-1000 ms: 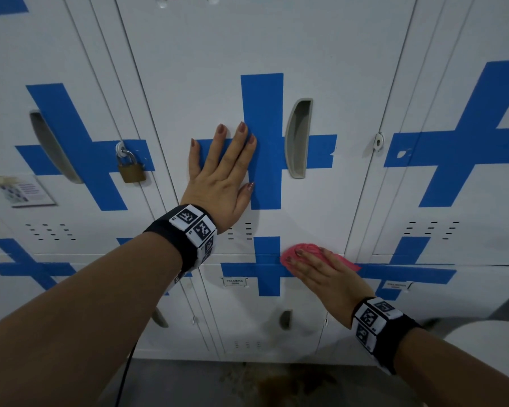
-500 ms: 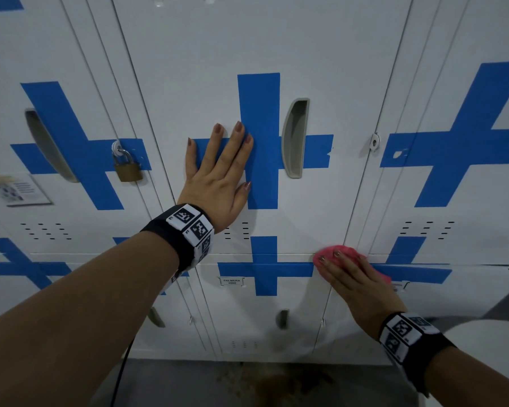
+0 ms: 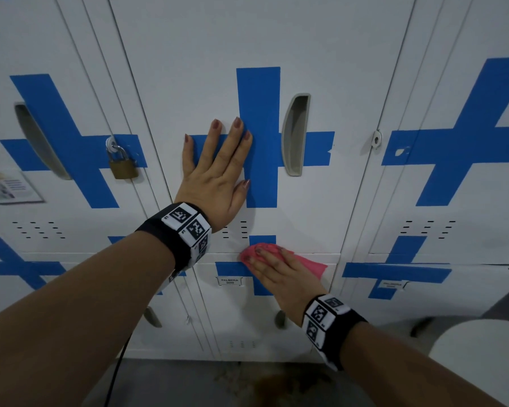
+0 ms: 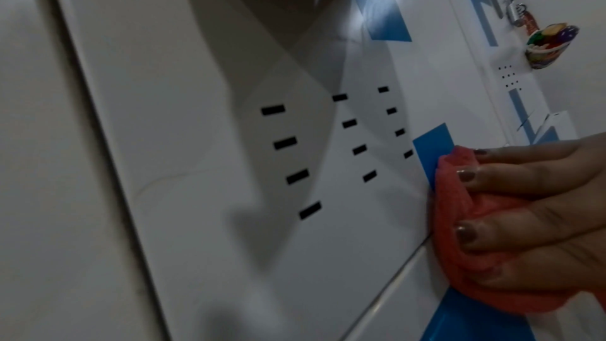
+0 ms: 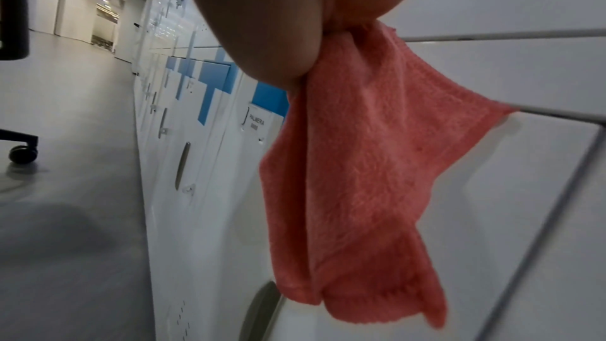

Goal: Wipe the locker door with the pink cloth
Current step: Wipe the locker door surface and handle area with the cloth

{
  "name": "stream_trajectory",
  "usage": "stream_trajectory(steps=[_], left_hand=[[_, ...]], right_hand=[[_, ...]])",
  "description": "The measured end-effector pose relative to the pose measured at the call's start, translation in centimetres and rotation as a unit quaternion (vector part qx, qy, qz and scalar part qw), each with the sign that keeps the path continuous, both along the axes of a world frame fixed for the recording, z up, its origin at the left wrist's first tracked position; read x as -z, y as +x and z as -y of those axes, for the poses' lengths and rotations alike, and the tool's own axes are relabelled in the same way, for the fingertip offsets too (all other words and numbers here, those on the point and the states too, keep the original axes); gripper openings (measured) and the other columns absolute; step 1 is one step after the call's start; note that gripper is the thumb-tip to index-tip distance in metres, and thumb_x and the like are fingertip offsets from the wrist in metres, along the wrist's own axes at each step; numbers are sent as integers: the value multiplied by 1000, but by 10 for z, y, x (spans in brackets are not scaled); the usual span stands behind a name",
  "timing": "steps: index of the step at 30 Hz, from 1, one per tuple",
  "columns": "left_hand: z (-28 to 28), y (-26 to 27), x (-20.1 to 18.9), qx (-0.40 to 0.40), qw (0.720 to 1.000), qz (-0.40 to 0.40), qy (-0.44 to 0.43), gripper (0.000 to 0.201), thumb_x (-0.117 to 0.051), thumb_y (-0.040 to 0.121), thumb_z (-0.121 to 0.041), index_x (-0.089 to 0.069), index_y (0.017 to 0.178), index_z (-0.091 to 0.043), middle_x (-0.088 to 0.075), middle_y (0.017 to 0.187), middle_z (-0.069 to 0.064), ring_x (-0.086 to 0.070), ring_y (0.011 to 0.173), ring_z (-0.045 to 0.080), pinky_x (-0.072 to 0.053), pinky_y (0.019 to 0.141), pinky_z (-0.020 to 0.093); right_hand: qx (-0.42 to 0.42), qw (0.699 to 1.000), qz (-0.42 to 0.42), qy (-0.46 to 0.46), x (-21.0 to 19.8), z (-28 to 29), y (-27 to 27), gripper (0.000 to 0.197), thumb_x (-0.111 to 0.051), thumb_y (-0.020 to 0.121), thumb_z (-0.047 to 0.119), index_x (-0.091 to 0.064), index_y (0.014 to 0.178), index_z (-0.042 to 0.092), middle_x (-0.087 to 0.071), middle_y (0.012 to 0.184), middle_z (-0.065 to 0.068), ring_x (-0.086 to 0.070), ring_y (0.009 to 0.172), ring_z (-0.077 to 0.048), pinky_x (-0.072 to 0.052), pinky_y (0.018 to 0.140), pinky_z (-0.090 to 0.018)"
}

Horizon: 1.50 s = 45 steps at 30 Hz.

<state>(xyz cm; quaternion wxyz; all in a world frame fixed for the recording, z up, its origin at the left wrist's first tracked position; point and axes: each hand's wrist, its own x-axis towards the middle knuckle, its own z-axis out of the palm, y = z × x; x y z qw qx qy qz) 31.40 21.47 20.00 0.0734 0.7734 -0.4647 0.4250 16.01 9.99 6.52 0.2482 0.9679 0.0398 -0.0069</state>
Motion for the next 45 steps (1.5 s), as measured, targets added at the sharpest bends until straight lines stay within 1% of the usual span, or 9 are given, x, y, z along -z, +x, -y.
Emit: stream_trajectory(steps=[8,14,18,28,30,34,38,41,45], left_hand=[[0,0,0,7,1000,6,-5,73,-44,91,-36,-6,149,-14,-5,156,6,1,143,31,8,111,53],[-1,0,-1,7,1000,4,-2,73,-43,91,-37,-6,149,-15,-3,156,5,5,143,28,9,111,53],[-1,0,-1,11,1000,0,-3,72,-43,91,-37,-6,149,-15,-3,156,4,10,142,21,9,111,53],[-1,-1,-1,6,1000,-3,3,73,-44,91,-37,-5,150,-16,-2,156,4,3,143,29,8,111,53],[-1,-1,-1,7,1000,-2,4,73,-44,91,-37,-5,149,-15,-1,156,3,4,143,28,8,111,54],[-1,0,-1,4,1000,-5,4,74,-42,92,-38,-1,150,-16,-1,156,4,12,142,22,9,111,53],[-1,0,-1,3,1000,-8,6,74,-41,91,-38,-2,150,-15,-1,157,4,9,143,24,9,111,53],[-1,0,-1,3,1000,-6,5,74,-41,91,-38,-2,150,-15,-2,157,4,4,143,29,9,111,53],[-1,-1,-1,4,1000,-5,1,74,-40,91,-38,-1,150,-16,0,156,3,11,143,23,11,111,51]], right_hand=[[-18,1000,5,5,0,-32,36,68,-34,96,29,5,149,14,11,157,-4,17,142,-27,25,105,-47],[-35,999,7,9,1,-49,52,66,-35,95,30,0,149,14,5,158,-3,16,142,-28,20,109,-47],[-43,999,17,-13,-1,-44,48,67,-33,96,30,4,149,14,9,157,-2,17,142,-27,16,111,-47],[-38,997,47,48,5,14,-3,75,-32,93,14,24,144,17,34,149,0,35,134,-21,28,106,-42],[-44,995,73,47,11,28,-12,80,-35,87,9,18,146,18,24,153,0,25,139,-22,20,111,-44],[-49,992,102,47,24,51,-29,83,-49,76,7,-9,148,16,-8,157,-3,1,144,-24,-2,114,-45],[-31,992,120,23,30,67,-45,83,-47,76,10,-5,148,15,-2,157,-4,8,144,-25,0,114,-47],[-14,992,122,28,32,76,-56,88,-50,71,11,-9,148,15,5,158,-3,3,144,-26,1,115,-48],[16,992,120,46,30,83,-66,97,-63,61,11,-20,148,14,-3,158,-5,-4,144,-28,-2,114,-49]])
